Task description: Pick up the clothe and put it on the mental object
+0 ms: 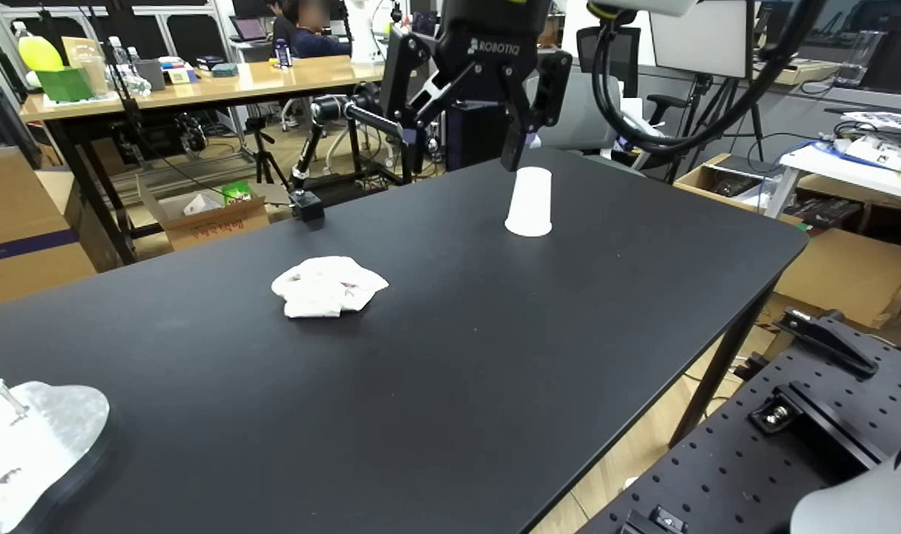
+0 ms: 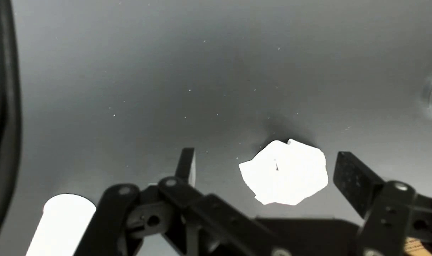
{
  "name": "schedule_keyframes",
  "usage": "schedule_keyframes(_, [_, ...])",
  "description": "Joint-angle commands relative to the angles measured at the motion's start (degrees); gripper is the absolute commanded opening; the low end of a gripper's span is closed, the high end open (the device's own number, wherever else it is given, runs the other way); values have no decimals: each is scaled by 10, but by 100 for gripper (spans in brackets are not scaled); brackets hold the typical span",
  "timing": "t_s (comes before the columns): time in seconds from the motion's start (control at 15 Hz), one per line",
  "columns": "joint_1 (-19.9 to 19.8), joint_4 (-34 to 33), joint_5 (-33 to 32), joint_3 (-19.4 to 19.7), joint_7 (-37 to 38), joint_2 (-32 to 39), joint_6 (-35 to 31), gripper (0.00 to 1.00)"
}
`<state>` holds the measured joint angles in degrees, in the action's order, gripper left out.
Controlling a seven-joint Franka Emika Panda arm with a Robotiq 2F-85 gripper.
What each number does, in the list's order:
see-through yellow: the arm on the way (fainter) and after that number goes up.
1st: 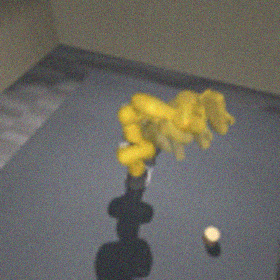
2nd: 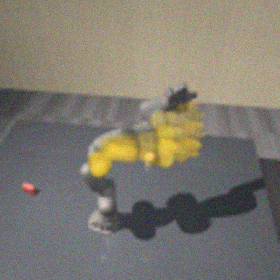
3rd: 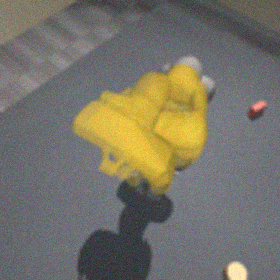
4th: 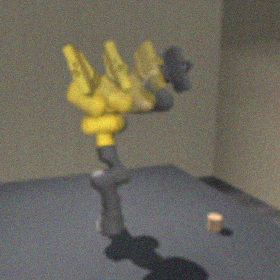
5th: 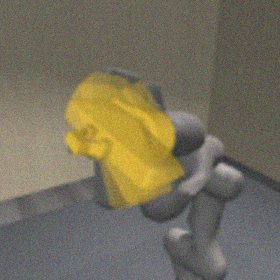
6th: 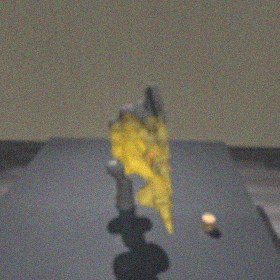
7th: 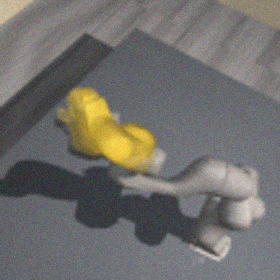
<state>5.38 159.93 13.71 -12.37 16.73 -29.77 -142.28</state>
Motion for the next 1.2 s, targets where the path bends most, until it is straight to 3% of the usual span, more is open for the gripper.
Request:
schedule_keyframes(0.0, [-24, -44, -42, 11, -9, 120, -67, 100])
schedule_keyframes(0.4, [-11, -134, -87, 16, -35, 290, -165, 100])
schedule_keyframes(0.87, [22, -252, -96, 17, -91, 438, -194, 100])
schedule_keyframes(0.93, [34, -263, -119, 26, -78, 455, -204, 100])
schedule_keyframes(1.13, [111, -295, -236, 110, 11, 497, -252, 100])
